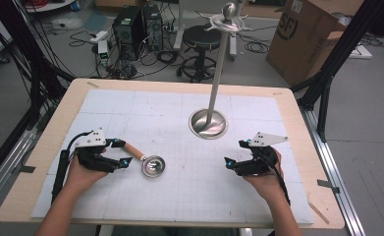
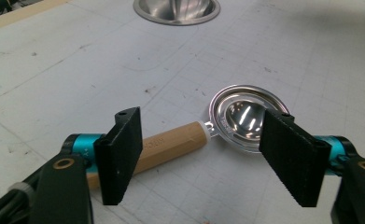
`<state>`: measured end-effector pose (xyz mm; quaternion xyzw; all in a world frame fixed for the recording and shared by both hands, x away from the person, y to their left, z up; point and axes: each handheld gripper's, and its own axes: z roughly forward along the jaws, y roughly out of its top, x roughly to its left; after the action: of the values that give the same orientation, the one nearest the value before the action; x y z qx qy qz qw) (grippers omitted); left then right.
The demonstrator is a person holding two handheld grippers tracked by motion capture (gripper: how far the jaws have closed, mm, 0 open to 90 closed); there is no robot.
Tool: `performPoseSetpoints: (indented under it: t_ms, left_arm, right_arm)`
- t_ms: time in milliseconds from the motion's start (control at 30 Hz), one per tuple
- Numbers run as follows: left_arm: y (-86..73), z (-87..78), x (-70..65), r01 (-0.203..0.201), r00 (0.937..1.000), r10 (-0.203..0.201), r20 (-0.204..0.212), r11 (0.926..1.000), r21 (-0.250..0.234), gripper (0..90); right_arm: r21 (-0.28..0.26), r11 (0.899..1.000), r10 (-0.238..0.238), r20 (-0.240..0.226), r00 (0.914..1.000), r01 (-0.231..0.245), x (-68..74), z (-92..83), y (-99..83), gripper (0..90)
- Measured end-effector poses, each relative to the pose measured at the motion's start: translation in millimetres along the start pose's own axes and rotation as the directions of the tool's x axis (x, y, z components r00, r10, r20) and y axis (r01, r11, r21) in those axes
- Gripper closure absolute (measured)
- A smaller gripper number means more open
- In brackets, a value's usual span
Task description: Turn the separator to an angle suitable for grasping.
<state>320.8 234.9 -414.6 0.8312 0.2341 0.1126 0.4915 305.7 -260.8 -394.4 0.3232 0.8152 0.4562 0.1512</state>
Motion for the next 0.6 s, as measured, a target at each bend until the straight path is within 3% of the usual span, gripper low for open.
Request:
performPoseSetpoints:
  t_ms: [267, 600]
  left_arm:
    - [-1.9, 7.4, -1.1, 0.008, 1.0, -0.008, 0.005, 0.9991, 0.041, 56.6]
    - [-3.6, 24.7, -5.9, -0.014, 0.9999, 0.015, -0.008, 0.9913, 0.131, 73.3]
  right_arm:
    - [0.011, 1.0, -0.006, 0.005, 1.0, 0.006, 0.8, 0.7, 0.0, 13.7]
    - [0.019, 1.0, -0.014, 0.007, 0.9999, 0.014, 0.8, 2.0, -0.2, 13.7]
